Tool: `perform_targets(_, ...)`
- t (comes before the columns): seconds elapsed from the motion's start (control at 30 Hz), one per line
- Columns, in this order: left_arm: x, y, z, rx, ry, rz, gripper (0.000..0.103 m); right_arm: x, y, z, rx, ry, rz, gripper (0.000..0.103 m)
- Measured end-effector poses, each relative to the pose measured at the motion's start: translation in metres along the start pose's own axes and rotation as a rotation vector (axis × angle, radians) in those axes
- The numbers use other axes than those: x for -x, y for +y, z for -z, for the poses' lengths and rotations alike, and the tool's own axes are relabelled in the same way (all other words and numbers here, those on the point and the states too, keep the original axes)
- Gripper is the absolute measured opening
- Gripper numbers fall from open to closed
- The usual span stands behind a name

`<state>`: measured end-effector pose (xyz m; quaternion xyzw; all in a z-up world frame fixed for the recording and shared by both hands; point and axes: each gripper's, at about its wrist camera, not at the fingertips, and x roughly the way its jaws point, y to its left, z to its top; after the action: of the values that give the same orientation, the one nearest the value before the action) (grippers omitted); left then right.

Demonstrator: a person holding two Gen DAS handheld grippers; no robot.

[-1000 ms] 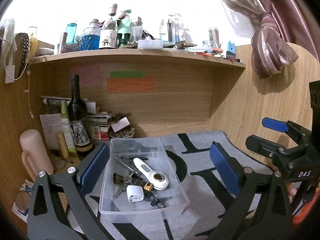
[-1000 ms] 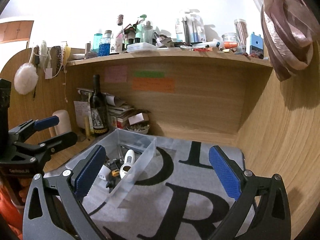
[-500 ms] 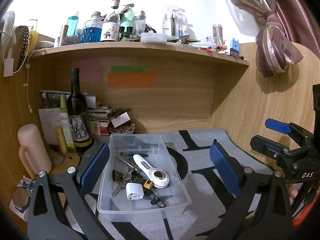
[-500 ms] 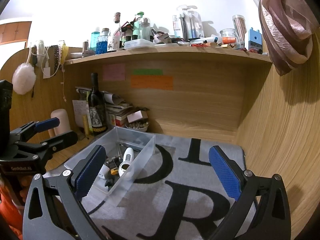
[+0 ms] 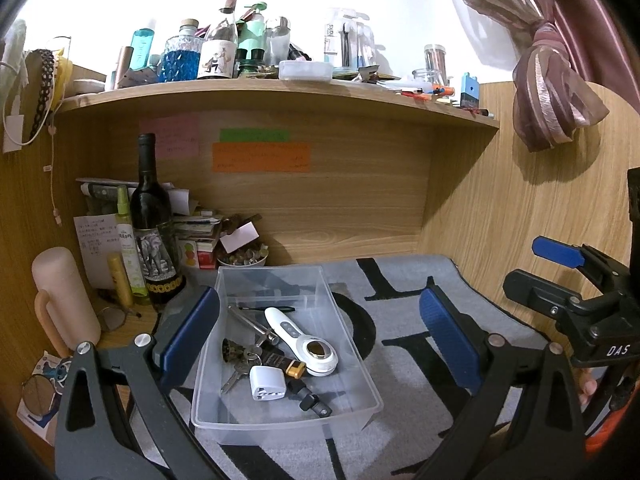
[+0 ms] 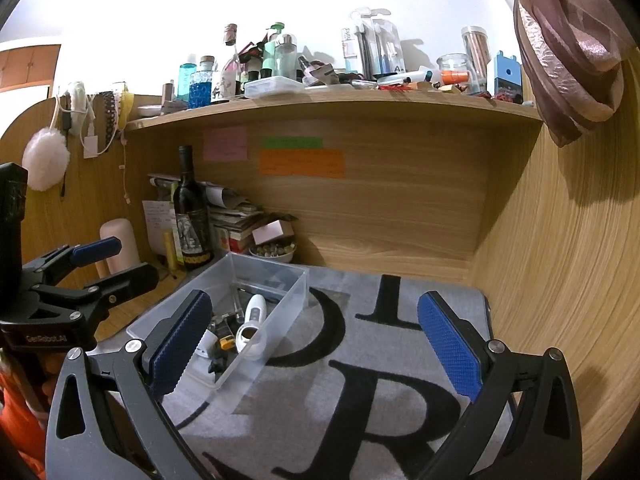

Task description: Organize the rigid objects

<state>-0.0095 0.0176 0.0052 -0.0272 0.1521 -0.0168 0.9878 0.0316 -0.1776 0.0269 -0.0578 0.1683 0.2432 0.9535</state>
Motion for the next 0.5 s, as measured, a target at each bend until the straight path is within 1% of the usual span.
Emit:
perform_targets(0.17, -0.0002, -0.0018, 0.0012, -0.011, -0.003, 0.001, 0.102, -0.0003, -0.0001, 0.0002, 0.002, -0.001, 0.000, 0.103)
perform_targets(0.5, -0.0004, 0.0005, 0.0011, 0.002, 0.005, 0.009, 0.102, -0.0019, 0.0002, 0.0000, -0.007, 0.005, -0.001, 0.103)
